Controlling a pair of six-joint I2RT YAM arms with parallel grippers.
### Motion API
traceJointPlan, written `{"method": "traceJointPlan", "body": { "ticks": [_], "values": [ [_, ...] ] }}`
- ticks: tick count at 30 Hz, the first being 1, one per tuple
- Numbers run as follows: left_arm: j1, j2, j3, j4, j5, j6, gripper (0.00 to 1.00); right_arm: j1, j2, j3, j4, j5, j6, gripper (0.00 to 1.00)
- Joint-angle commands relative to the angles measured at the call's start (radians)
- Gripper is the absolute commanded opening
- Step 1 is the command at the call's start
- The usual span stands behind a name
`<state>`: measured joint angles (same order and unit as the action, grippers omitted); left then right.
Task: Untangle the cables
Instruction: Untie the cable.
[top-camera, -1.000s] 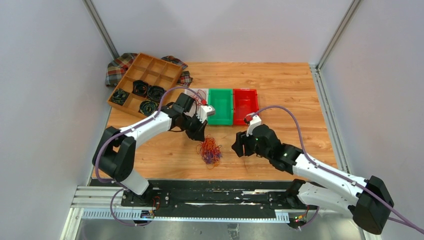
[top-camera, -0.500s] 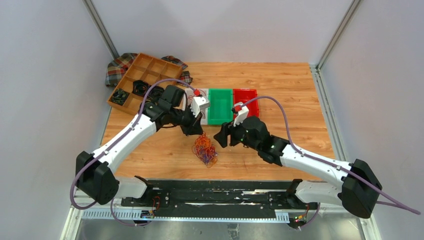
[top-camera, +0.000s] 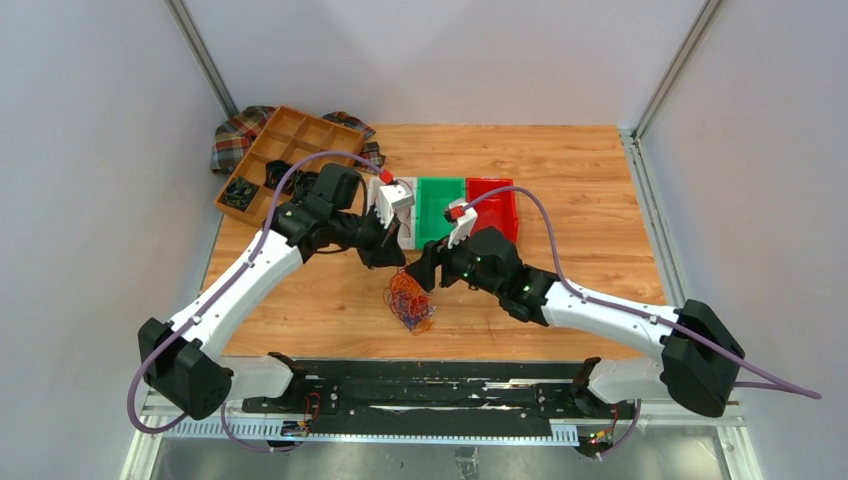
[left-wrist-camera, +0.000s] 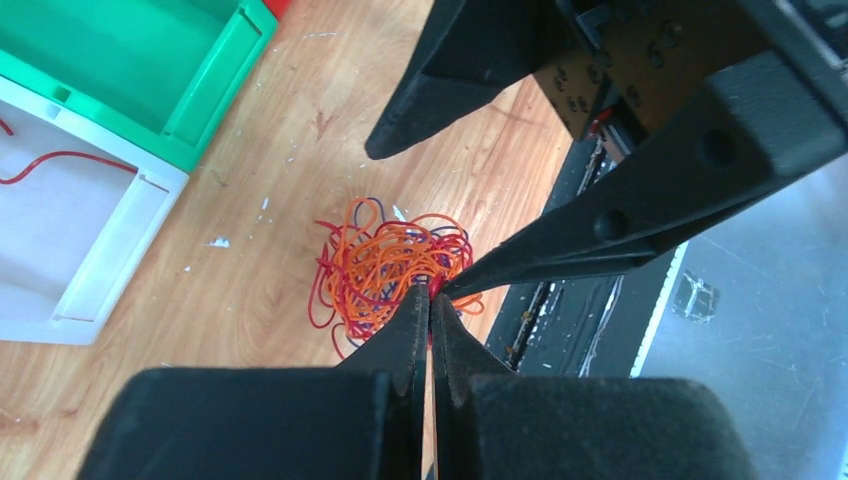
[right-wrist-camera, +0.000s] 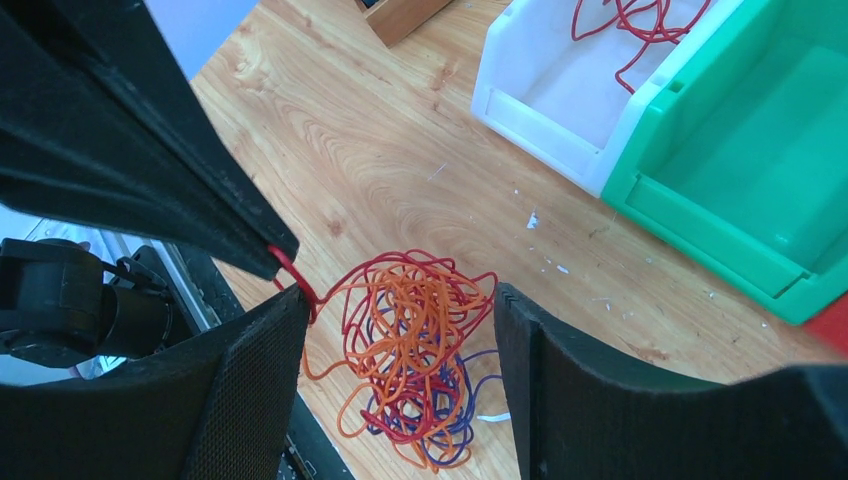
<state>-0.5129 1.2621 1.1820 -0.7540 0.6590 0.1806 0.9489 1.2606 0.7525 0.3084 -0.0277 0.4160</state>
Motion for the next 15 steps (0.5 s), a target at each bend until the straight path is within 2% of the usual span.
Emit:
{"method": "traceJointPlan", "body": {
  "ticks": [1,15],
  "values": [
    [-0.004,-0.03,0.033,-0.012,0.036,-0.037,0.01,0.014,0.036,0.048,0.053,0.011,0.011,0.67],
    [-0.004,-0.061,0.147,-0.084,0.116,-0.105,0.01,0.016,0.142,0.071,0.113,0.14,0.038,0.62]
  ]
}}
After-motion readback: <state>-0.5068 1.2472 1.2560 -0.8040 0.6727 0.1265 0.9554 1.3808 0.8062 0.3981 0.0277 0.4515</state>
